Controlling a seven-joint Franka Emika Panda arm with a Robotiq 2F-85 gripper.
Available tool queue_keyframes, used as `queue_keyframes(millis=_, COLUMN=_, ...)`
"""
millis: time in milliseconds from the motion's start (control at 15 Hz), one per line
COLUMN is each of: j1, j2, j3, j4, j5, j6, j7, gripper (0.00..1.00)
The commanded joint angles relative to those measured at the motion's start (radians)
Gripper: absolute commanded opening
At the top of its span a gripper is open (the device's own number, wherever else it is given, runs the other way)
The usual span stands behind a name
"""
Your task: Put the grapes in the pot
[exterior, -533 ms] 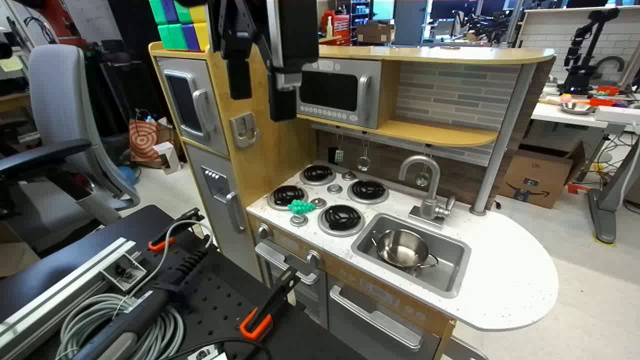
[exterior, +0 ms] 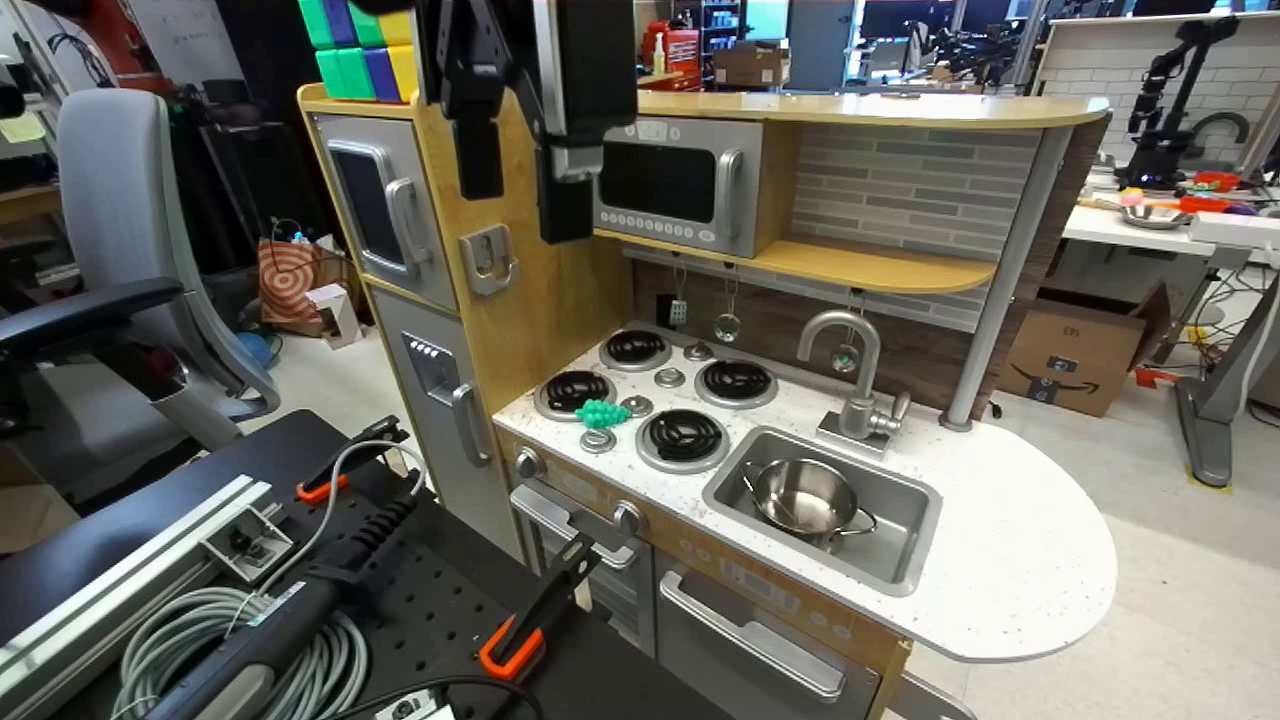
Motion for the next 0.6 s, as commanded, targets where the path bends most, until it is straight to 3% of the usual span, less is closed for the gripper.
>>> queue_keyframes(millis=0, j1=0.0, j2=0.0, j3=0.0, j4=0.001, j5=0.0, j6=-0.002, j7=0.0, gripper=1.0)
queue_keyframes(millis=267, j1=0.029, j2=0.035, j3=0.013, j4=0.016, j5=0.049, j6=0.026, j7=0.015, gripper=1.0)
queue_keyframes(millis=400, j1=0.063, j2=0.078, j3=0.022, j4=0.019, j5=0.152, j6=0.112, j7=0.052, gripper=1.0)
queue_keyframes(millis=533, j1=0.099, j2=0.154, j3=0.045, j4=0.02, j5=0.269, j6=0.276, j7=0.121, gripper=1.0)
